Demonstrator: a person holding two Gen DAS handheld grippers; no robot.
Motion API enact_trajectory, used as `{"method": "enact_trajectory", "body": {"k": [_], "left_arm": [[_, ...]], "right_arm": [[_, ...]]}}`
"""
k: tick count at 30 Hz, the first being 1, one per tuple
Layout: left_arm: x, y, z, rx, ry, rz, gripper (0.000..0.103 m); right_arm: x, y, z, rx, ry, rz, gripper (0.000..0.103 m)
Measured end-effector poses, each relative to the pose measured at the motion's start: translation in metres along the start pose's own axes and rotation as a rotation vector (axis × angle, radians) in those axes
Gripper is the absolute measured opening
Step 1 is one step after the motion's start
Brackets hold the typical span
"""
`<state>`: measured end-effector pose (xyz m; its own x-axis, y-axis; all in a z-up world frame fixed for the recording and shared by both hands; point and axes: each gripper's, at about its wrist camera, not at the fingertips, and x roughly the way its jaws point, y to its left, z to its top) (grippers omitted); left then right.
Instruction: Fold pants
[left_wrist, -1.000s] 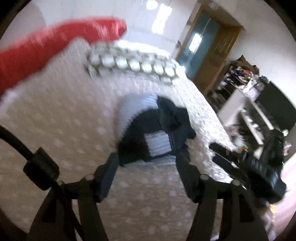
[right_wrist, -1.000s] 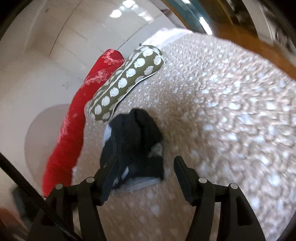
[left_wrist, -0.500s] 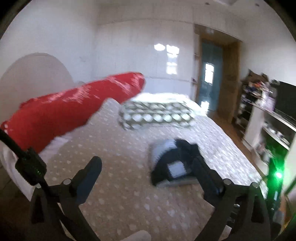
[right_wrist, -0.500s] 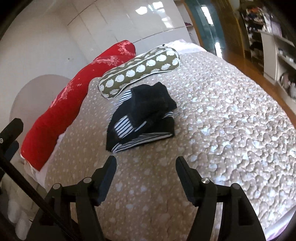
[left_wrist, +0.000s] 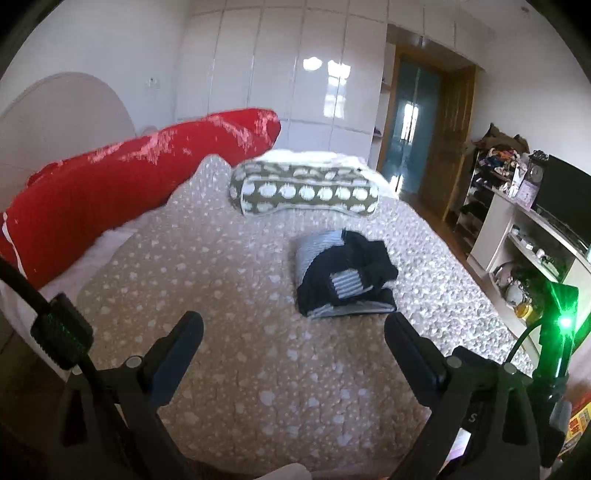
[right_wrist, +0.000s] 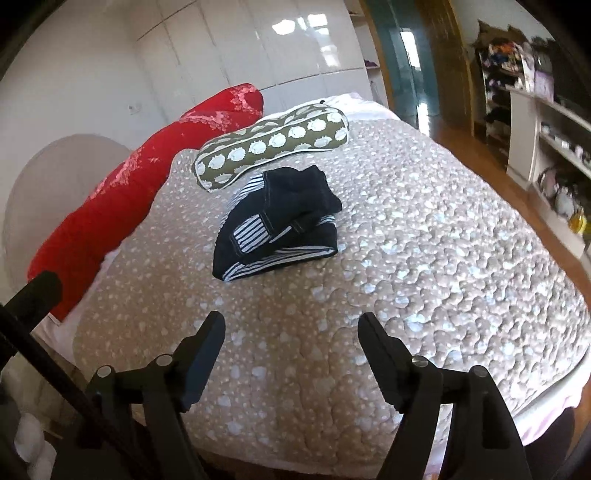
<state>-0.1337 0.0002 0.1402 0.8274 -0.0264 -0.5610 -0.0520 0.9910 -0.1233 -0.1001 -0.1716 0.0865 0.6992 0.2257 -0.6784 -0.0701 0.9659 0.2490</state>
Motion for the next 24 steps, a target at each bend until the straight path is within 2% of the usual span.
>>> {"method": "enact_trajectory", "body": {"k": [4, 24], "left_arm": [[0.006, -0.003, -0.006, 0.012, 0.040, 0.001, 0.098], [0.020, -0.006, -0.014, -0.001, 0.109, -0.021, 0.098]], "right_arm": [[0.009, 0.005, -0.007, -0.015, 0.043, 0.010, 0.078], [0.010, 0.005, -0.011, -0.036, 0.041, -0.023, 0.080]]}}
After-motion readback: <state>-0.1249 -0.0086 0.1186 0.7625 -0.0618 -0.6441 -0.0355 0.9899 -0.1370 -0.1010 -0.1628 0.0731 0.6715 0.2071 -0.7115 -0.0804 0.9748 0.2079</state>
